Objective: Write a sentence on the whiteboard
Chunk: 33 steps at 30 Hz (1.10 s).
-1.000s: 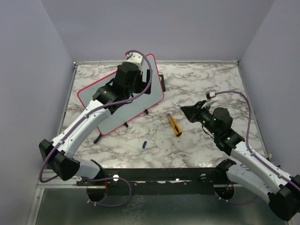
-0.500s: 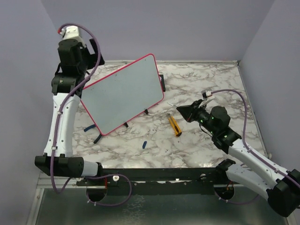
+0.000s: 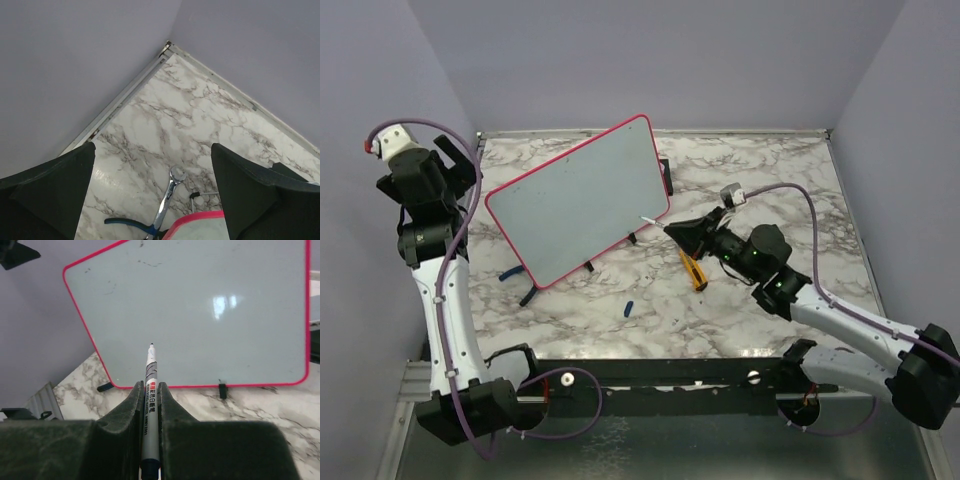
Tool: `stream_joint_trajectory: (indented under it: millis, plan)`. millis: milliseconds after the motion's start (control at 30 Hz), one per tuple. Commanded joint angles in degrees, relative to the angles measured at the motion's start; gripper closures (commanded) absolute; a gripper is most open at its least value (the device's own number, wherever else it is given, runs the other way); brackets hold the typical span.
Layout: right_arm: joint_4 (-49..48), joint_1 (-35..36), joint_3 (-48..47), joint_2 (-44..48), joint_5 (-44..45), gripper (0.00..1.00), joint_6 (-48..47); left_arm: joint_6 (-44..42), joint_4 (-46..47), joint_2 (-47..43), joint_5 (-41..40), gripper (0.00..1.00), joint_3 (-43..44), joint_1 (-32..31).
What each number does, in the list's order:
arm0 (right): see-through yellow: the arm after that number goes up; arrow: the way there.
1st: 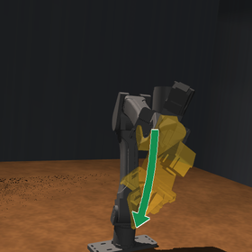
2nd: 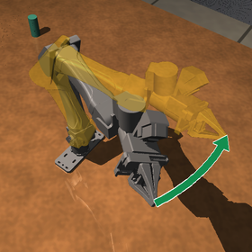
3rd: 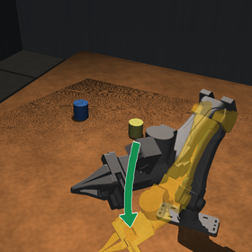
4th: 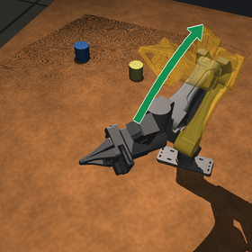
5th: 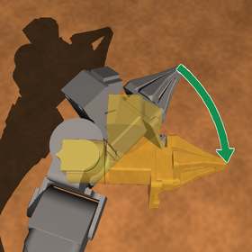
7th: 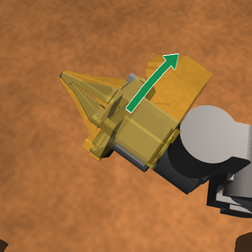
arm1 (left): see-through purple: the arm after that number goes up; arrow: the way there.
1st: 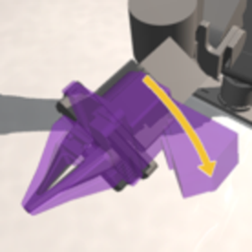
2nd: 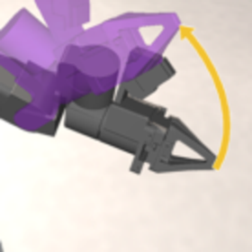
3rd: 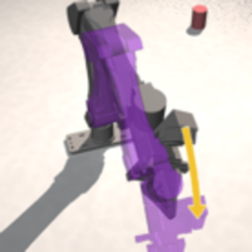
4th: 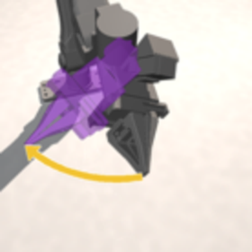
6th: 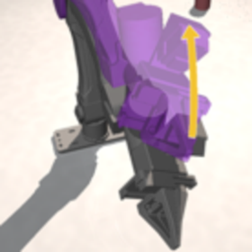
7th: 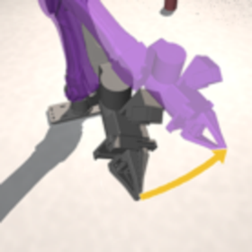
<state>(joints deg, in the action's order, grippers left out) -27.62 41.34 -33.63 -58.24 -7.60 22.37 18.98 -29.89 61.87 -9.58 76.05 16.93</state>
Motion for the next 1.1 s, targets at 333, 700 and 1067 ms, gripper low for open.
stream_joint_trajectory:
  millis: [333,700,1067]
  plan:
    - [-12.38,15.12,-15.16,-19.9,3.63,0.99,-6.76,1.59,7.87,-3.59,-8.22,0.01,-15.15,2.73]
    - [-13.93,16.31,-25.87,-31.92,1.52,0.99,-8.95,2.32,11.29,-2.59,-9.5,0.01,-19.15,3.04]
    - [-13.45,17.5,-35.39,-42.42,0.28,0.99,-11.42,2.33,15.64,-1.44,-10.37,0.01,-23.2,3.19]
